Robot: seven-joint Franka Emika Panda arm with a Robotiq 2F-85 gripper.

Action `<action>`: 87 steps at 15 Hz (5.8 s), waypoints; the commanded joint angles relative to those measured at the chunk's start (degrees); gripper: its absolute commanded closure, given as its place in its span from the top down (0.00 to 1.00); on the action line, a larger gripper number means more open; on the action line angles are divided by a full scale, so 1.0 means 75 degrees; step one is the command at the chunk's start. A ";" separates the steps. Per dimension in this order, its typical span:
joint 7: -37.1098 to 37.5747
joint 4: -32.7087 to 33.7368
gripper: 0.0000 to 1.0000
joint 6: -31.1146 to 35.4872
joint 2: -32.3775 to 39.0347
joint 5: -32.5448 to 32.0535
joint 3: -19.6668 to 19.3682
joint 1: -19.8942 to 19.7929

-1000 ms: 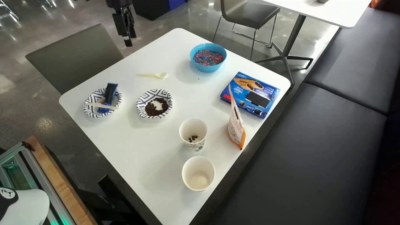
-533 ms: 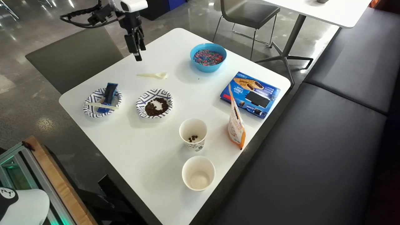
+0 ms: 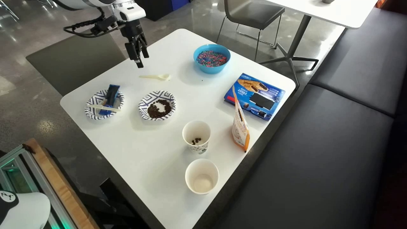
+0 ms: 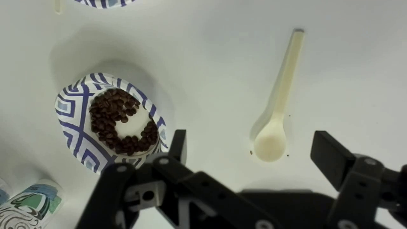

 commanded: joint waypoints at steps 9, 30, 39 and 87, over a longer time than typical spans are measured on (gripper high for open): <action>0.0260 -0.0046 1.00 0.0548 0.0345 -0.0648 -0.0100 0.0476; 0.4167 -0.1147 0.19 0.3082 0.0831 -0.3938 -0.1063 0.1233; 0.4868 -0.1140 0.32 0.3155 0.0837 -0.4835 -0.0924 0.1117; -0.2876 0.1863 0.04 0.2802 0.0909 0.2164 0.0151 -0.1718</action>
